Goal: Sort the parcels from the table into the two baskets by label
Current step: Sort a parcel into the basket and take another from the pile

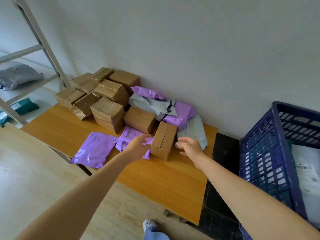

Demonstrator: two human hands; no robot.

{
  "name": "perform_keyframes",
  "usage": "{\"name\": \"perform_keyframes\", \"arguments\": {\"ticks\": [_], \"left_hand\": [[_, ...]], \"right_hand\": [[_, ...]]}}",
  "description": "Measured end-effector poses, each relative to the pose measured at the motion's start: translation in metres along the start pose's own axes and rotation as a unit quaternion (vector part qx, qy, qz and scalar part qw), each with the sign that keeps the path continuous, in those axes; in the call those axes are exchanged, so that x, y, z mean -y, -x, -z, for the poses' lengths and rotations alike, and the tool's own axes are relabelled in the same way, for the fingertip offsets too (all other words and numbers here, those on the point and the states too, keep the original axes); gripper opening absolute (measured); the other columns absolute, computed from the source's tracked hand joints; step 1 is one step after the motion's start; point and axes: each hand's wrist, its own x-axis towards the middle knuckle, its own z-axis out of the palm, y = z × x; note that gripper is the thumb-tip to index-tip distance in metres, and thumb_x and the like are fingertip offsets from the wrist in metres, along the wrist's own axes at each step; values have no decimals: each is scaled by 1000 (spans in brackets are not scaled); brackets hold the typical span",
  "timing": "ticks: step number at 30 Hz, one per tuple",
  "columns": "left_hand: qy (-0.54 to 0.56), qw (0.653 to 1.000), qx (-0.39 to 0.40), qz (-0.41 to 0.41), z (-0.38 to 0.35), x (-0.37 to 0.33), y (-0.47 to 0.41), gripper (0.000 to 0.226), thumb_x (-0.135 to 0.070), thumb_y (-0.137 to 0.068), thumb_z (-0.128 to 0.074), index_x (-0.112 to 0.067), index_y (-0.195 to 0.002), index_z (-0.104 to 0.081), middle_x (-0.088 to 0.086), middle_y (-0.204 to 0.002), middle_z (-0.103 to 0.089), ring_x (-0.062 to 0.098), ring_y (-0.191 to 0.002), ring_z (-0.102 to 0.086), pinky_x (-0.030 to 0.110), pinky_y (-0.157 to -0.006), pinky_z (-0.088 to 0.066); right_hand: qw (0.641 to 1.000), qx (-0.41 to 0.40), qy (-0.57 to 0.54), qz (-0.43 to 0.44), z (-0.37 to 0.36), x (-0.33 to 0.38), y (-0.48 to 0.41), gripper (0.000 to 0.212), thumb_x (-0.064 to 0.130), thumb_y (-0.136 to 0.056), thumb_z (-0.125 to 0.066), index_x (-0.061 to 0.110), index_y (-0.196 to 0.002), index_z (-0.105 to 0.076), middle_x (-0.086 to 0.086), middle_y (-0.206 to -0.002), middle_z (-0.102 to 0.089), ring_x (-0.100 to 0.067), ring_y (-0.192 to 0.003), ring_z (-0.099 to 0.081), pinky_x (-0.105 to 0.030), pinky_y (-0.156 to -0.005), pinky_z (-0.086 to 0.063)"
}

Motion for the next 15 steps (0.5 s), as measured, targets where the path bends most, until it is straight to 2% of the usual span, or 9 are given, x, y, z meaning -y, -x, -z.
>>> {"name": "perform_keyframes", "arguments": {"ticks": [2, 4, 5, 7, 9, 12, 15], "left_hand": [[-10, 1000, 15, 8, 3, 6, -18, 44, -6, -98, -48, -14, -141, -44, 13, -133, -54, 19, -97, -51, 6, -50, -37], [-25, 999, 36, 9, 4, 10, -36, 42, -7, -100, -44, -14, -141, -43, 11, -128, -56, 16, -95, -49, 8, -54, -37], [-21, 999, 32, 17, 3, 11, -44, 42, -6, -99, -43, -14, -141, -45, 7, -119, -59, 15, -91, -50, 12, -59, -38], [9, 999, 16, 38, 0, 16, -60, 42, -4, -97, -46, -14, -137, -51, -8, -93, -55, 6, -77, -50, 13, -63, -39], [14, 998, 14, 54, -7, 24, -72, 41, -2, -96, -45, -13, -135, -53, -12, -86, -50, 2, -73, -48, 12, -63, -40], [14, 997, 17, 74, -11, 36, -80, 41, -5, -98, -42, -16, -135, -52, 9, -109, -62, 21, -86, -56, 22, -61, -43], [18, 997, 24, 74, -4, 49, -89, 42, -4, -96, -44, -18, -134, -53, 12, -127, -58, 28, -108, -59, 30, -76, -48]], "right_hand": [[1000, -4, 5, -9, -11, -3, -16, 37, 13, -93, -59, 10, -130, -55, -9, -127, -58, -22, -116, -55, -38, -99, -49], [1000, -5, 21, -8, -20, -8, -32, 43, 15, -92, -60, 12, -134, -52, -9, -133, -55, -23, -121, -52, -41, -105, -44], [1000, -3, 31, -6, -24, -11, -38, 45, 15, -92, -61, 13, -136, -50, -9, -136, -52, -23, -123, -51, -39, -105, -43], [998, -4, 58, 0, -31, -15, -49, 47, 14, -92, -60, 14, -138, -47, -8, -139, -49, -22, -126, -48, -29, -100, -40], [996, -6, 92, 16, -39, -21, -56, 47, 12, -92, -60, 14, -137, -47, -7, -140, -48, -20, -127, -46, -25, -95, -37], [985, -26, 160, 62, -53, -22, -66, 41, 13, -91, -60, 16, -131, -51, -4, -136, -48, -18, -124, -47, -23, -94, -37], [972, -50, 205, 103, -68, -20, -69, 37, 12, -91, -59, 16, -128, -54, -1, -131, -49, -15, -121, -48, -22, -95, -39]]}}
